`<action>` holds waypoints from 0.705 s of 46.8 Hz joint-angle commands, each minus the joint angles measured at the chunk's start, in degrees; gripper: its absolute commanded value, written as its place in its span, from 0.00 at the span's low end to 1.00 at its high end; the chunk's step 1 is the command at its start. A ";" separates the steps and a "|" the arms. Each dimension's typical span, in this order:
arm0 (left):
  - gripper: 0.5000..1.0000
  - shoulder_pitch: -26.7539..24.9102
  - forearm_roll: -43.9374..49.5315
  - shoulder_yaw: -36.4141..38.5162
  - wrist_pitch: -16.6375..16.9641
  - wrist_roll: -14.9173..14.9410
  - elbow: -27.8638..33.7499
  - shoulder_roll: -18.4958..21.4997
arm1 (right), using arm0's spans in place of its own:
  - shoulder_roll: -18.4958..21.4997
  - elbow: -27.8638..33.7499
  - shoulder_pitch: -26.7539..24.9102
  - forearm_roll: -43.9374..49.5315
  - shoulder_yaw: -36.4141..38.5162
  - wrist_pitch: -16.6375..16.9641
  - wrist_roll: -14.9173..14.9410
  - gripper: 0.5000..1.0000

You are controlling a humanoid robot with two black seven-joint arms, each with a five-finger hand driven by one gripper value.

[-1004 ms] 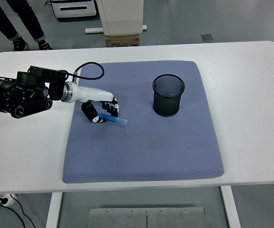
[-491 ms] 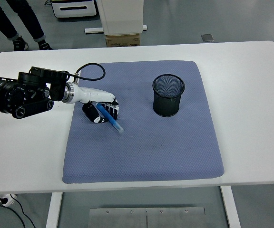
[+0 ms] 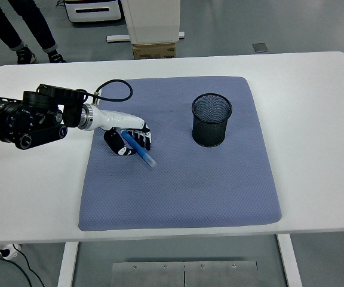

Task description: Left hand places marker in pen holder

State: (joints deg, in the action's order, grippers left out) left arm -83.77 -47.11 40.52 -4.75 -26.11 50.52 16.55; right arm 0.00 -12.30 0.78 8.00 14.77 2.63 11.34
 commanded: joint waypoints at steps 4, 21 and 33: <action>0.26 -0.08 0.00 0.00 0.00 0.00 0.02 -0.02 | 0.00 0.00 0.01 0.00 0.00 0.01 0.00 1.00; 0.03 -0.08 0.00 0.00 -0.08 0.00 -0.07 -0.02 | 0.00 0.00 0.01 0.00 0.00 0.01 0.00 1.00; 0.00 -0.08 0.00 0.00 -0.08 0.00 -0.07 -0.02 | 0.00 0.00 0.01 0.00 0.00 0.01 0.00 1.00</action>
State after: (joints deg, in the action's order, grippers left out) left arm -83.84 -47.09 40.51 -4.83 -26.11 50.48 16.52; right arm 0.00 -12.30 0.79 8.00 14.77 2.63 11.34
